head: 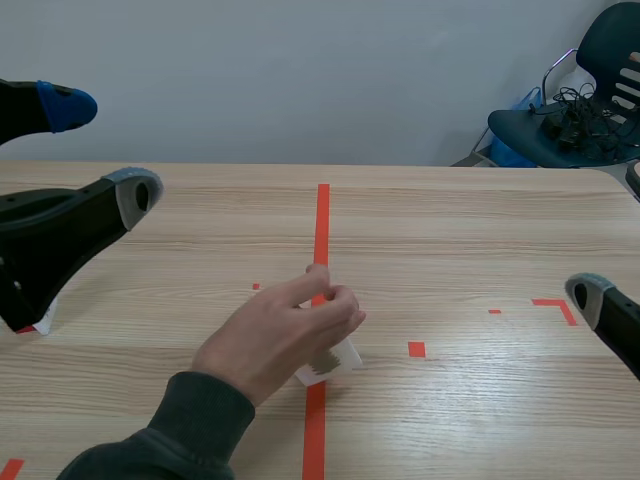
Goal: Do the leaf sorting experiment
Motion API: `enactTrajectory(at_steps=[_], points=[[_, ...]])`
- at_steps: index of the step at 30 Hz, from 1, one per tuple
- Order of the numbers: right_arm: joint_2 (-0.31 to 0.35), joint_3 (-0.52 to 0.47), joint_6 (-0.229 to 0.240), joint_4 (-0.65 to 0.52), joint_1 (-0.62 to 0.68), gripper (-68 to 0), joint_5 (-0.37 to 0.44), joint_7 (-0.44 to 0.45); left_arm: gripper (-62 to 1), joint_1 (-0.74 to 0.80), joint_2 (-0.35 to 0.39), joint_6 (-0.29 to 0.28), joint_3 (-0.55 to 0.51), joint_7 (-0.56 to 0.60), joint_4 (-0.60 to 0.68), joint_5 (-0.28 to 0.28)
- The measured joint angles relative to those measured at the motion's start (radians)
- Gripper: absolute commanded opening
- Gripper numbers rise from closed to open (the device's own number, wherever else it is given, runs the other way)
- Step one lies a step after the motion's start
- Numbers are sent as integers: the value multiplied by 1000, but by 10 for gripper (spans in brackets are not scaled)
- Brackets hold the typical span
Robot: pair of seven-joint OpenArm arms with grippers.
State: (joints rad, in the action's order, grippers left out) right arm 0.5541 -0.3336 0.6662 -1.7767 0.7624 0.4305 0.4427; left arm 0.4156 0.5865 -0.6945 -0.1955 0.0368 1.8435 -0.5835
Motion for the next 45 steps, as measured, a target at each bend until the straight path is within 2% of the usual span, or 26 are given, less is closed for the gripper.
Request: enactTrajectory(at_steps=[4,8,15,17,20,22,25,27,29,32,36,38,42,45], points=[[0,0,-1,0,0,4,0,-1,14,5,-19,0,4,-1,-5,3],[0,0,-1,0,0,4,0,-2,14,3,-19,0,4,-3,-25,37],[0,0,-4,0,0,4,0,-2,14,3,-19,0,4,-4,-31,44],[0,0,-4,0,0,4,0,-2,14,2,-19,0,4,-10,-31,82],[0,0,-4,0,0,4,0,-2,14,2,-19,0,27,-14,-36,175],[0,0,-4,0,0,4,0,-2,14,1,-19,0,68,-14,-60,187],[0,0,-4,0,0,4,0,-2,14,-8,-19,0,151,-9,-130,206],[0,0,-4,0,0,4,0,-2,14,-29,-19,2,216,15,-199,259],[0,0,-4,0,0,4,0,-3,14,-56,-28,28,277,58,-279,301],[0,0,-4,0,0,4,0,-3,14,-122,-75,64,340,95,-403,354],[0,0,-4,0,0,4,0,-3,14,-230,-151,63,413,106,-541,370],[0,0,-4,0,0,4,0,-3,14,-275,-187,67,455,119,-596,408],[0,0,-4,0,0,4,0,-3,14,-335,-250,146,536,153,-694,468],[0,0,-4,0,0,4,0,-3,14,-368,-288,180,570,191,-759,513]])
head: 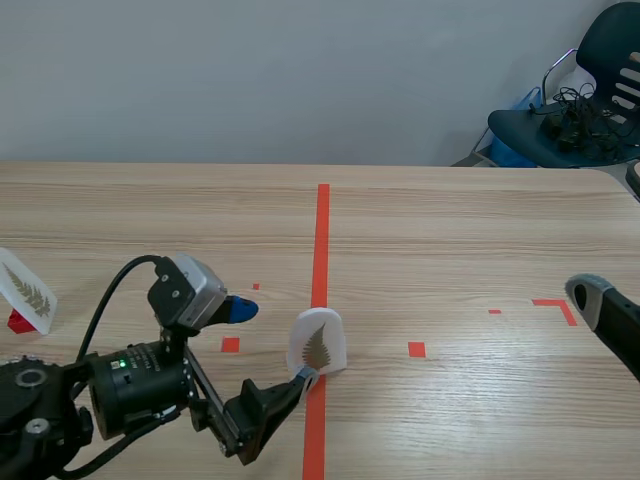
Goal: Do the leaf sorting experiment
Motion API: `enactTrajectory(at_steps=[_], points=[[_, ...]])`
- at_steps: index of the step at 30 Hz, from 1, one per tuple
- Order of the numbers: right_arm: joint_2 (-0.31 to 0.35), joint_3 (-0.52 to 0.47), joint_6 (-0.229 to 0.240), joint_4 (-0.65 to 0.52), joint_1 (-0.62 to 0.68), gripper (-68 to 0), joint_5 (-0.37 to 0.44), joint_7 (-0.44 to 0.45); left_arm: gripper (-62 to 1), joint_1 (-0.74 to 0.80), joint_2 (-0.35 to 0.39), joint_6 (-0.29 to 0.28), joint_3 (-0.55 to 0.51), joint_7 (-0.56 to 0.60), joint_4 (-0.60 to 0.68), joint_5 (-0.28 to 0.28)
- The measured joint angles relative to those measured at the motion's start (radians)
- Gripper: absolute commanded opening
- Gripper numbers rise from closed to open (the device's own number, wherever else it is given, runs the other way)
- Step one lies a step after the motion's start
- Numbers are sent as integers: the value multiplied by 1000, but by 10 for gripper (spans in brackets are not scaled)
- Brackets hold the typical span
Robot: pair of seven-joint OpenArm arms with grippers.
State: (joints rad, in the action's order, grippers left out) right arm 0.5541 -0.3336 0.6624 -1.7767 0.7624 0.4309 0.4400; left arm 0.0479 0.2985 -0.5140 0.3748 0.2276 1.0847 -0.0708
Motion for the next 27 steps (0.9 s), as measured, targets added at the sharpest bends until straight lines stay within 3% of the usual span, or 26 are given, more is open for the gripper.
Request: enactTrajectory(at_steps=[5,9,13,19,25,27], points=[[0,0,0,0,0,4,0,0,14,-44,-62,39,20,2,-76,0],[0,0,0,0,0,4,0,0,-143,-48,-84,37,21,13,-80,-1],[0,0,0,0,0,4,0,0,-348,-48,-94,35,21,23,-79,-1],[0,0,0,0,0,4,0,0,-520,-48,-93,34,21,32,-79,-1],[0,0,0,0,0,4,0,0,-554,-45,-93,29,20,32,-71,-1],[0,0,0,0,0,4,0,0,-554,-39,-87,-10,20,31,-56,-2]])
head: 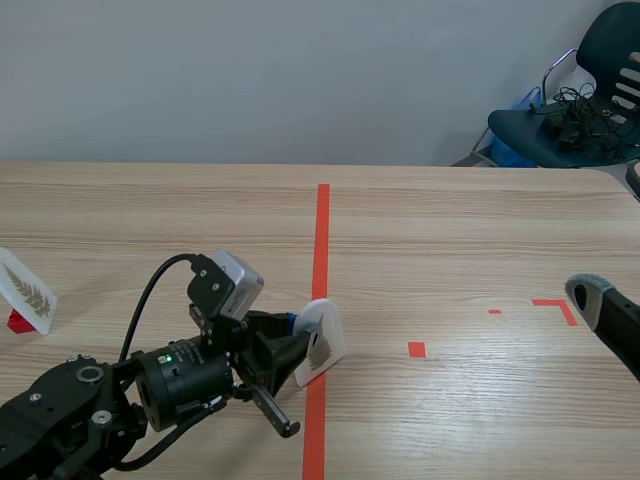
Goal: Do the leaf sorting experiment
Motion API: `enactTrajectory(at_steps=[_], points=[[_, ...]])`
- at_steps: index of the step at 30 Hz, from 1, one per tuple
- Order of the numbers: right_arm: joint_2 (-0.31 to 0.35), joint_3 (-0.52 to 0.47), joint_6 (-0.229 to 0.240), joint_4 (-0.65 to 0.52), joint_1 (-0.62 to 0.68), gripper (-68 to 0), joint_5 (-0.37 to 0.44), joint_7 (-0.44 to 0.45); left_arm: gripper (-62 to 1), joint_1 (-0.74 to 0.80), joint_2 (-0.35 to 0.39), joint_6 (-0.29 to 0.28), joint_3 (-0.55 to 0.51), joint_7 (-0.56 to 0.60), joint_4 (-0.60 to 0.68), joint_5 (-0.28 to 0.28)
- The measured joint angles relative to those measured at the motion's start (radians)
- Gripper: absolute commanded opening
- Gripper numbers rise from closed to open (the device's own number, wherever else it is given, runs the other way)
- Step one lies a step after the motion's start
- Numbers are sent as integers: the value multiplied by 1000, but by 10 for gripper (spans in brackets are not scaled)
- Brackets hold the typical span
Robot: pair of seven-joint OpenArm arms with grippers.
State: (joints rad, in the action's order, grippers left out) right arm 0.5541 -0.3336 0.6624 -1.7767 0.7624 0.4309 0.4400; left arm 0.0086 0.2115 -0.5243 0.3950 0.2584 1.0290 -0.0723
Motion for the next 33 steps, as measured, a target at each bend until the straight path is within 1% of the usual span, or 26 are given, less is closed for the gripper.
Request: enactTrajectory(at_steps=[1,2,4,5,8,9,10,11,14,15,18,20,24,28,31,32,33], points=[[0,0,0,0,0,4,0,0,-554,8,7,-11,0,-3,19,-3],[0,0,0,0,0,4,0,0,-554,19,16,-29,-4,-8,47,-21],[0,0,0,0,0,4,0,0,-554,61,42,-46,-32,-14,131,-76],[0,0,0,0,0,4,0,0,-554,87,56,-45,-59,-13,182,-100],[0,0,0,0,0,4,0,0,-554,171,84,-44,-188,-15,319,-120],[0,0,0,0,0,4,0,0,-554,196,88,-40,-238,-27,345,-139],[0,0,0,0,0,4,0,0,-554,219,89,-23,-286,-43,360,-158],[0,0,0,0,0,4,0,0,-554,238,88,6,-332,-53,362,-178],[0,0,0,0,0,4,0,0,-554,292,88,117,-443,-63,332,-242],[0,0,0,0,0,4,0,0,-554,304,88,151,-472,-65,314,-245],[0,0,0,0,0,4,0,0,-554,316,88,209,-536,-100,248,-278],[0,0,0,0,0,4,0,0,-554,314,88,209,-573,-96,207,-314],[0,0,0,0,0,4,0,0,-554,298,88,210,-618,-90,134,-315],[0,0,0,0,0,4,0,0,-554,270,88,226,-625,-90,69,-345],[0,0,0,0,0,4,0,0,-551,257,92,225,-624,-82,44,-348],[0,0,0,0,0,4,0,0,-541,257,95,225,-624,-79,42,-348],[0,0,0,0,0,4,0,0,-512,257,97,225,-624,-77,42,-348]])
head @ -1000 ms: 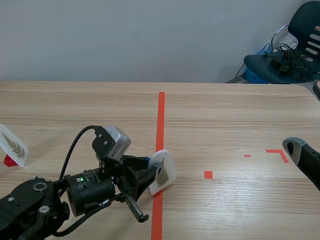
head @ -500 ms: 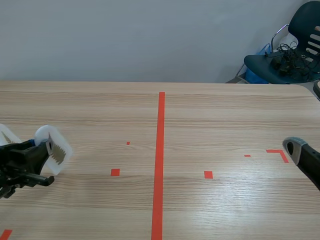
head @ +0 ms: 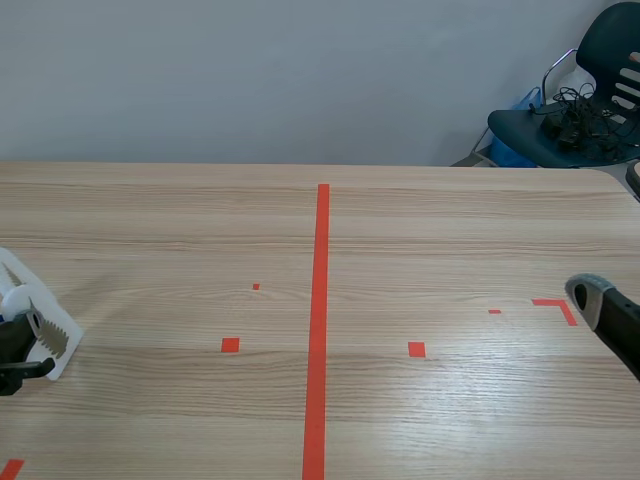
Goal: Do the leaf sorting experiment
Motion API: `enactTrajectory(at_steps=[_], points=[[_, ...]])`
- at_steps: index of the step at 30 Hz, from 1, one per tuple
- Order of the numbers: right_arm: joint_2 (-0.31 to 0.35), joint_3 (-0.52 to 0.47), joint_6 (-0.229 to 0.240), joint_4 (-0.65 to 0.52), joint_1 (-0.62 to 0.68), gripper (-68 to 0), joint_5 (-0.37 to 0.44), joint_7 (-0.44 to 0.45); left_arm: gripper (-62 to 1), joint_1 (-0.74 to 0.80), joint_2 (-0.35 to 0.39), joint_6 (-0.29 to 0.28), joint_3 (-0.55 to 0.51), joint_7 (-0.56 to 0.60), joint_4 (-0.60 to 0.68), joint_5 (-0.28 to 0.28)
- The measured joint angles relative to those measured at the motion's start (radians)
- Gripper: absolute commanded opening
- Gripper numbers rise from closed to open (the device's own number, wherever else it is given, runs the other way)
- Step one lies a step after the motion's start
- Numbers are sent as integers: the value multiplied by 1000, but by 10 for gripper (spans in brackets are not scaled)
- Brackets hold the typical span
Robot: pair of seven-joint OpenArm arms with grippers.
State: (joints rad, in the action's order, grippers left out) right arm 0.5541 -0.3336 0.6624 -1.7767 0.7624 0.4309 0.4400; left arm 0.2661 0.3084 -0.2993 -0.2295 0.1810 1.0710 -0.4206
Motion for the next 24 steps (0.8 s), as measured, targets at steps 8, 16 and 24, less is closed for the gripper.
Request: enactTrajectory(at_steps=[8,16,24], points=[[0,0,0,0,0,4,0,0,-166,23,29,-98,-39,-19,54,-94],[0,0,0,0,0,4,0,0,14,100,89,-395,-271,-95,373,-229],[0,0,0,0,0,4,0,0,14,93,124,-396,-225,-194,634,-211]])
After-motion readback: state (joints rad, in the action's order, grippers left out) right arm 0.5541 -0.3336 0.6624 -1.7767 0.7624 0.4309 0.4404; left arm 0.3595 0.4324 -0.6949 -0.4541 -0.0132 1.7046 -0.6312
